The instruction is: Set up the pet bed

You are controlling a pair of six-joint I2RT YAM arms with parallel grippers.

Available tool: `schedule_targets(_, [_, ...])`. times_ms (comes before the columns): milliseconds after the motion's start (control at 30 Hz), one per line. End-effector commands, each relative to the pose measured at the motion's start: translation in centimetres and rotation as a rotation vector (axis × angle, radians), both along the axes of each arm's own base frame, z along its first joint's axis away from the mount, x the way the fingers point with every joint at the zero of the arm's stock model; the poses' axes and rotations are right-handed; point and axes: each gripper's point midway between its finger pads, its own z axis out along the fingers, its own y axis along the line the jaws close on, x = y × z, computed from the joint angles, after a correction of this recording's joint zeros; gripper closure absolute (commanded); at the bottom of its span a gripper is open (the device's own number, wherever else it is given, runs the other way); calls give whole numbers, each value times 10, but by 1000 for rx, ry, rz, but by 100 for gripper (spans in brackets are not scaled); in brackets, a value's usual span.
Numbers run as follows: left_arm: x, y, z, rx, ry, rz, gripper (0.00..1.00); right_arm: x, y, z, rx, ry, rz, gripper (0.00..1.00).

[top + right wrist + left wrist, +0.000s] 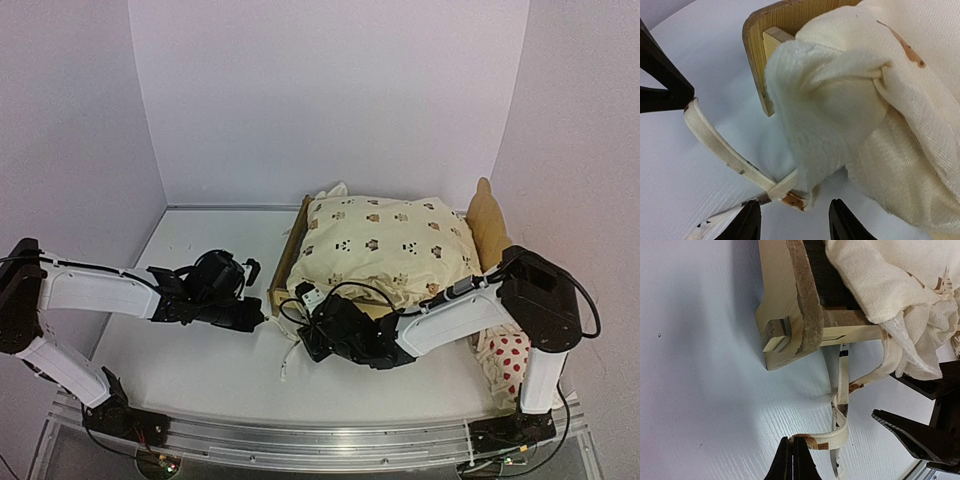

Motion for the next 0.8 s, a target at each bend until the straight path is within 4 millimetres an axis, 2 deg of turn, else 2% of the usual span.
schedule_targets(0, [10, -14, 18, -45, -43, -22, 100, 20, 15, 22, 41, -106, -16, 55])
schedule_targets(133, [8, -19, 18, -58, -28, -42, 100, 25, 16, 20, 42, -142, -29, 67])
schedule_targets(300, [9, -24, 17, -71, -24, -53, 100, 29, 15, 19, 31, -165, -42, 89])
schedule_targets(367, [9, -26, 16, -79, -24, -58, 100, 29, 15, 19, 30, -166, -39, 95])
schedule_targets(533, [16, -35, 12, -79, -23, -63, 100, 21, 19, 24, 58, -135, 1, 99])
schedule_targets(767, [33, -60, 3, -86, -3, -70, 100, 11, 18, 35, 93, -101, 40, 100])
